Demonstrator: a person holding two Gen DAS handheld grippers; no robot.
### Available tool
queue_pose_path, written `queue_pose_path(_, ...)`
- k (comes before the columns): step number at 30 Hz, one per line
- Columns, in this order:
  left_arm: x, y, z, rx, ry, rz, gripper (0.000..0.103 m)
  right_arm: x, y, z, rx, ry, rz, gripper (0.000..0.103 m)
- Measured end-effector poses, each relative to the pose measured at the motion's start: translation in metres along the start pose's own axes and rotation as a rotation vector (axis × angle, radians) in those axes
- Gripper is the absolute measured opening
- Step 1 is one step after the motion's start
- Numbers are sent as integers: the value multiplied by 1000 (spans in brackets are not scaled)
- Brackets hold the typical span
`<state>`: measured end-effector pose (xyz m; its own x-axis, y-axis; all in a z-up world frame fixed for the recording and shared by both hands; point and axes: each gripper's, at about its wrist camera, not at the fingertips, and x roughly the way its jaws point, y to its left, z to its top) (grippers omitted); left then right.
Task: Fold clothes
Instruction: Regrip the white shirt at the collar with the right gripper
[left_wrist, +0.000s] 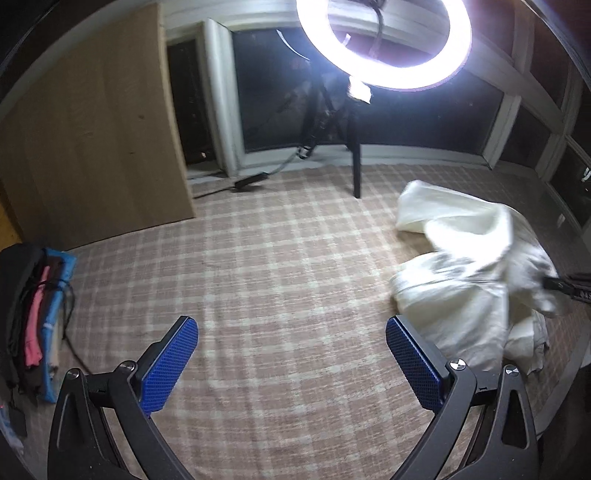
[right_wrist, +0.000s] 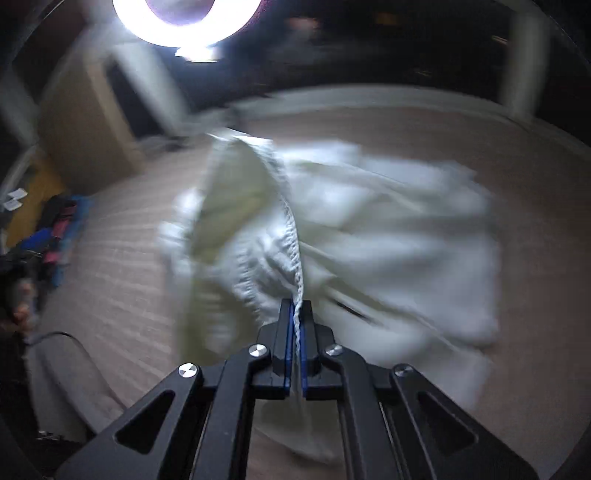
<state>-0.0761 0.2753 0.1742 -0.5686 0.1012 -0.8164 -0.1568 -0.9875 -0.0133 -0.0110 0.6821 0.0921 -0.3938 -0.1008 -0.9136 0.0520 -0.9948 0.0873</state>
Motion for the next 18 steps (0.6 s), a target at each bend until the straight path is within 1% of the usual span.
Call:
queue_pose_path(1,5,-5,1,9,8,-14,102,0,-9,-9,-19,47,-65,5)
queue_pose_path(2,9,-12,2,20,15,-27,102,-3,-16,-16,-26,72,-130,7)
queue_pose_path(3,12,-19,2,34,20,-39,102,-8,-22,-20,-23,78,-195,7)
queue_pose_path(4,15,-26,3,47,26,-52,102,-17,-26,-21,-26,59,-223,13)
queue_pose_path(5,17,-34,3,61,30,-67,102,-29,-27,-18,-41,11,-197,30)
queue_pose_path(6,19,-42,3,76,33,-86,102,-32,-24,-11,-63,-22,-166,42)
queue_pose_path(7,21,-50,3,89,35,-106,102,-28,-21,-2,-85,-38,-147,66)
queue_pose_path(8,22,-57,3,103,38,-127,102,-25,-18,6,-106,-53,-128,70)
queue_pose_path(12,38,-94,8,153,65,-249,102,-10,-5,42,-193,-114,-51,70)
queue_pose_path(13,43,-104,11,162,68,-276,102,-3,-4,50,-200,-111,-38,70)
queue_pose_path(15,56,-127,15,193,80,-318,102,14,-6,60,-199,-84,4,70)
queue_pose_path(16,62,-138,17,205,95,-325,102,19,-6,63,-199,-79,26,70)
queue_pose_path(17,67,-148,17,216,124,-324,102,22,-6,64,-208,-81,46,70)
queue_pose_path(18,70,-156,14,227,149,-342,102,22,-5,64,-234,-96,51,70)
